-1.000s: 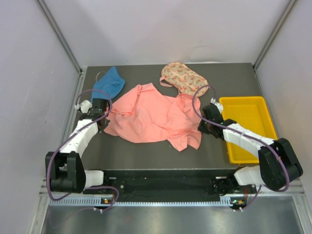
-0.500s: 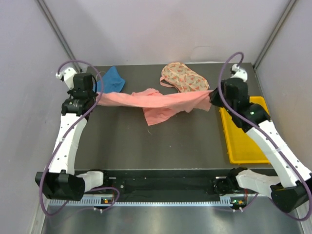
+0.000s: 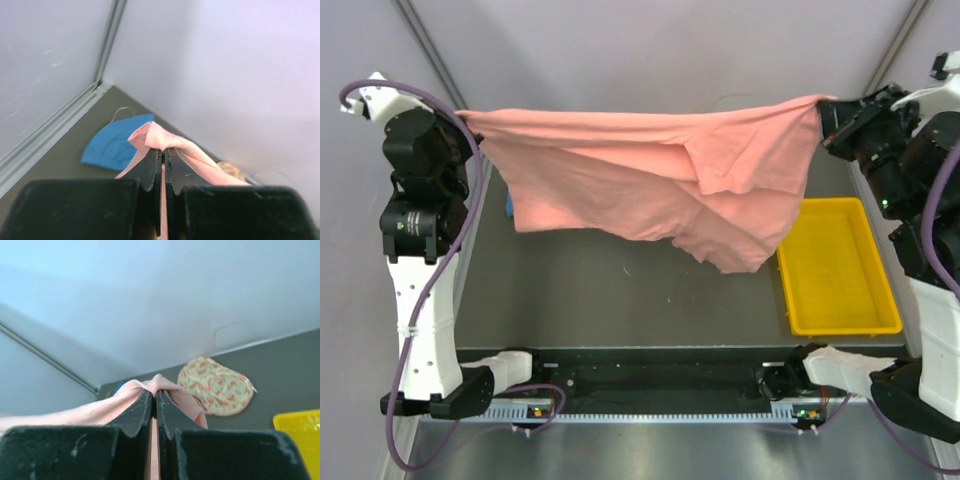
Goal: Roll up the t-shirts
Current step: Flatten out the T-shirt at the center of the board.
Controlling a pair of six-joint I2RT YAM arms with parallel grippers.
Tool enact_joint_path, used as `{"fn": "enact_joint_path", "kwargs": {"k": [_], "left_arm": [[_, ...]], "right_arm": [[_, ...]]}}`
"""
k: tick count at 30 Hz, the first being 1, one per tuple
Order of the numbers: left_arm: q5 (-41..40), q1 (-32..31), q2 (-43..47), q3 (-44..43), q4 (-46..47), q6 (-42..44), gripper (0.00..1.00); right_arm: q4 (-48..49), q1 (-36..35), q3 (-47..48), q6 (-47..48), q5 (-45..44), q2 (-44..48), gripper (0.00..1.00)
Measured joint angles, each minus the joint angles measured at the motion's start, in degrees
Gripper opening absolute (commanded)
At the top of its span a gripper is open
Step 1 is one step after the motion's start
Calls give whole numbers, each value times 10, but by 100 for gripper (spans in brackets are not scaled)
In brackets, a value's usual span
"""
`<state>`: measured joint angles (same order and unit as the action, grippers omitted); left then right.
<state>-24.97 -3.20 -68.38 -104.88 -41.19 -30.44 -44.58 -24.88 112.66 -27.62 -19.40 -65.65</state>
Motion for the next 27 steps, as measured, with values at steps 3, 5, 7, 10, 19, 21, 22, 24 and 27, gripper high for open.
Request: {"fn": "enact_joint_path", "kwargs": {"k": [3,5,7,10,19,21,22,24,27], "left_arm": [[18,0,-11,-33,7,-11,0],[30,0,-26,-43,20,-19,0],[38,0,-53,-48,34,-27,0],[52,0,-117,-65,52,-36,0],[118,28,-371,-266,12,-48,0],[130,53,-365,-269,1,-55,0],[134,64,-354,-263,0,-56,0],[136,82,-314,-224,5,-56,0],[137,90,-228,-127,10,-56,0]], "right_arm": [[12,5,34,4,8,-12,0],[28,30,37,-1,30,-29,0],[48,70,38,-14,67,-62,0],[65,108,60,-38,111,-140,0],[30,136,227,-81,193,-362,0],[30,137,231,-87,204,-345,0],[33,137,225,-91,209,-327,0],[48,138,173,-99,216,-272,0],[56,138,70,-111,229,-169,0]]}}
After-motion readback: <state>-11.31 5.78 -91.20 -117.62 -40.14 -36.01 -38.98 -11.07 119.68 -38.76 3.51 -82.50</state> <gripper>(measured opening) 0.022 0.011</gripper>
